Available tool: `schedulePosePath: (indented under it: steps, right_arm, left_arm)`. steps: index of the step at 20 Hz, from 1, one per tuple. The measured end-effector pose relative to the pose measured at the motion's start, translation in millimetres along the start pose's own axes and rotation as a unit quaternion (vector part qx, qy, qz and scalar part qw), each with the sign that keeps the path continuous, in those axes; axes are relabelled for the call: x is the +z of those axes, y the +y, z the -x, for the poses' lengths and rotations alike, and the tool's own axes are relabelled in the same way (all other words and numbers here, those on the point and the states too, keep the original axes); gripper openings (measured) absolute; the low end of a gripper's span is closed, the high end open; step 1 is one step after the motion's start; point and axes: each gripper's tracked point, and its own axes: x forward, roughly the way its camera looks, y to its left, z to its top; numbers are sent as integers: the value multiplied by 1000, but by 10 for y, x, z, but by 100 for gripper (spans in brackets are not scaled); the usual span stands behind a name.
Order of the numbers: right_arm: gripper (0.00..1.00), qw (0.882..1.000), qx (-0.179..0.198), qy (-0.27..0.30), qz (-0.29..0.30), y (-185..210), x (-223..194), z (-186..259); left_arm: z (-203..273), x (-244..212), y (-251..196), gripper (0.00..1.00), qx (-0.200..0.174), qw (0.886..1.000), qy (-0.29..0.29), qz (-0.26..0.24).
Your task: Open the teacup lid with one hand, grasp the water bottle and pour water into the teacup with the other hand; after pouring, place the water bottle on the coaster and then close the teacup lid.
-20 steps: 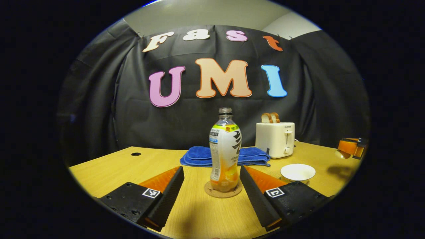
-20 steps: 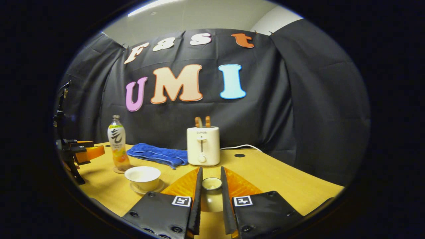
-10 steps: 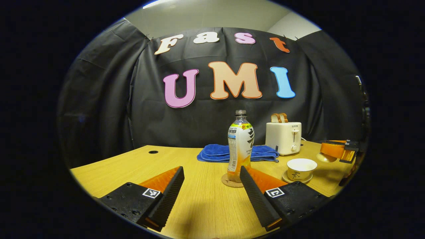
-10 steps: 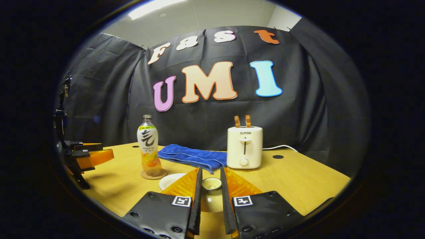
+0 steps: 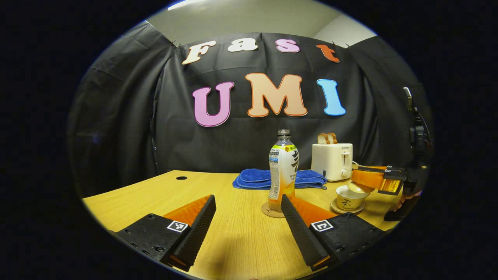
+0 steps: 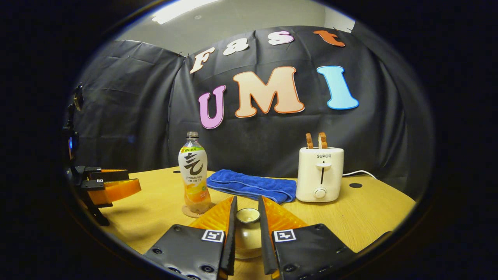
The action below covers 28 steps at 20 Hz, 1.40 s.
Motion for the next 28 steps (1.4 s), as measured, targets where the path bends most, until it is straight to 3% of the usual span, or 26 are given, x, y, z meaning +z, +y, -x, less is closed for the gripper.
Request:
schedulePosePath:
  steps: [6, 16, 17, 21, 22, 23, 28]
  right_arm:
    - [31, 999, 16, 37, 2, 67, -111, -82]
    - [36, 998, 10, 64, 2, 43, -178, -127]
    - [41, 998, 13, 64, 2, 62, -181, -135]
    - [82, 998, 12, 54, 4, 61, -156, -95]
    - [83, 999, 11, 49, 3, 51, -141, -76]
    - [95, 999, 9, 46, 2, 46, -130, -55]
    - [90, 1000, -3, 31, 1, 15, -84, 143]
  left_arm:
    - [7, -8, 9, 98, 1, 1000, 0, 0]
    - [0, -11, 11, 98, 1, 1000, 0, 0]
    - [2, -14, 8, 98, 1, 1000, 0, 0]
    - [2, -8, 7, 98, 1, 1000, 0, 0]
    - [3, -7, 10, 98, 1, 1000, 0, 0]
    - [0, -15, 3, 98, 1, 1000, 0, 0]
    - [-2, -16, 2, 98, 1, 1000, 0, 0]
